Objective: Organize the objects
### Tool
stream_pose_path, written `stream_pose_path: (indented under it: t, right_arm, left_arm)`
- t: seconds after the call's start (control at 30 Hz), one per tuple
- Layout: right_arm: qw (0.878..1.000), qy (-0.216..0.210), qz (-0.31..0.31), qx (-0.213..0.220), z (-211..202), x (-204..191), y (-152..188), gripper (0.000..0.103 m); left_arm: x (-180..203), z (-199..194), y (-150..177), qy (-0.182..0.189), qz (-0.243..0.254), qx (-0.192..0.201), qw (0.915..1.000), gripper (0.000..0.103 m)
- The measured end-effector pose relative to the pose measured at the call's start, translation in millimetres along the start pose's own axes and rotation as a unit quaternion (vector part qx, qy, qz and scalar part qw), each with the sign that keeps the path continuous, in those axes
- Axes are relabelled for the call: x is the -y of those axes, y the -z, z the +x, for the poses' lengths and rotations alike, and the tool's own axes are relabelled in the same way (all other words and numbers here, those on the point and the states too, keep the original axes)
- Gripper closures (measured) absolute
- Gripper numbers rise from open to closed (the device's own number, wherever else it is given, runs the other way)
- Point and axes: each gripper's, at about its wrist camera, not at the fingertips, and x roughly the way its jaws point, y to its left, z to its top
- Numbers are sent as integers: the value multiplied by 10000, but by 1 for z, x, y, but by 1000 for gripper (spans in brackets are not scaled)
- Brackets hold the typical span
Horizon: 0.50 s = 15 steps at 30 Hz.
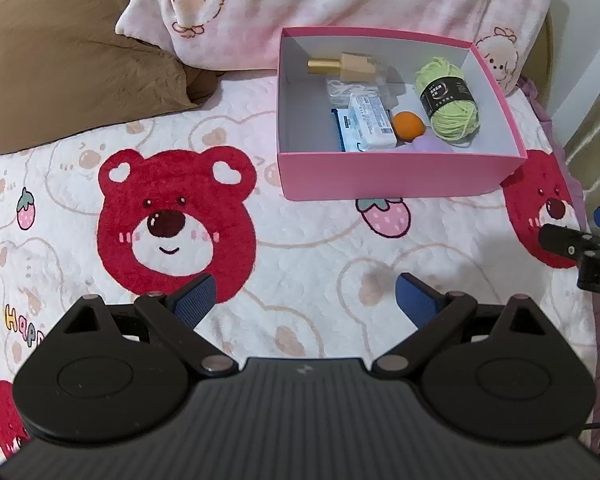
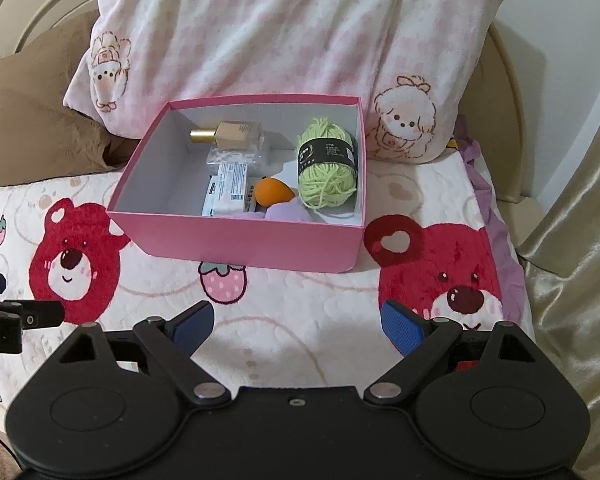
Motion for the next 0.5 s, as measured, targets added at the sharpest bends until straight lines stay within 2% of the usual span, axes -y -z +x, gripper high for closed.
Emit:
stream_pose_path:
  t: [0.5]
  right_arm:
    - [9999,46,-38,-105,4,-3,1,10]
  left_arm:
    - [-6,2,3,2,-104,-28,9999,6]
